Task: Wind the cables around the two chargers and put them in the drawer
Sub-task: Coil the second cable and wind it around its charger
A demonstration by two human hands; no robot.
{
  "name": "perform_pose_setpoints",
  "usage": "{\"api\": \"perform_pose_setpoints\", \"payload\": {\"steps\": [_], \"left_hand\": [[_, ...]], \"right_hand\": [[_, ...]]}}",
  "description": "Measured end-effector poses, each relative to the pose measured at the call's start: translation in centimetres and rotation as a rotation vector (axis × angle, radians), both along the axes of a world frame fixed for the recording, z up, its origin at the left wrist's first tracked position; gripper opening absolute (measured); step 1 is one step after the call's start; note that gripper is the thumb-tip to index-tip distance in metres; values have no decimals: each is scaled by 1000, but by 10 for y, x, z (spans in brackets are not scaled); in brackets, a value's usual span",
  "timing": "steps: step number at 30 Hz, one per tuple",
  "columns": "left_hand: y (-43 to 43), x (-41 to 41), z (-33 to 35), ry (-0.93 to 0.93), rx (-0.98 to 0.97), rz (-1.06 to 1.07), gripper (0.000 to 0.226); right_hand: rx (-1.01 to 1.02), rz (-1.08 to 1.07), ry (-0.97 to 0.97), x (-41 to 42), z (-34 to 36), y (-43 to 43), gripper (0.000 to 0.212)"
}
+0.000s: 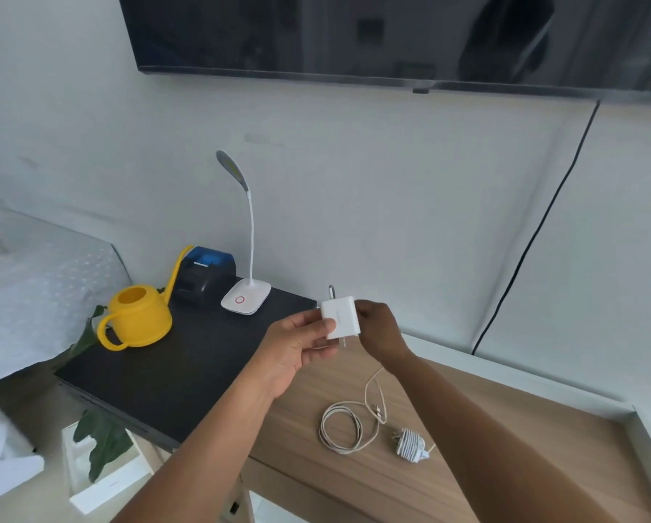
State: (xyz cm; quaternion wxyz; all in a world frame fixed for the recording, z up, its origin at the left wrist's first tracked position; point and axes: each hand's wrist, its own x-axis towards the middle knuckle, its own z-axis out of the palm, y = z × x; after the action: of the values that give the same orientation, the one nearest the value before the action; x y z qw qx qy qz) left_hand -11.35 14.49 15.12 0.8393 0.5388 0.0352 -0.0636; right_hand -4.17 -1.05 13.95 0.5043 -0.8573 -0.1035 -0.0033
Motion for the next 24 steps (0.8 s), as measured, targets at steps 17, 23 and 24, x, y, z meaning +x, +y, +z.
{"api": "perform_pose_setpoints", "payload": {"steps": [17,23,24], "left_hand": [[8,18,0,63,114,278,15],[12,21,-2,-11,206,347,13],[14,21,-3,-24,239,349,14]], "right_hand": [[-53,122,-61,-43,-22,21,34],[-84,133,-70,-48,-23,20,20],[-101,131,-78,-49,-20,19,19]]}}
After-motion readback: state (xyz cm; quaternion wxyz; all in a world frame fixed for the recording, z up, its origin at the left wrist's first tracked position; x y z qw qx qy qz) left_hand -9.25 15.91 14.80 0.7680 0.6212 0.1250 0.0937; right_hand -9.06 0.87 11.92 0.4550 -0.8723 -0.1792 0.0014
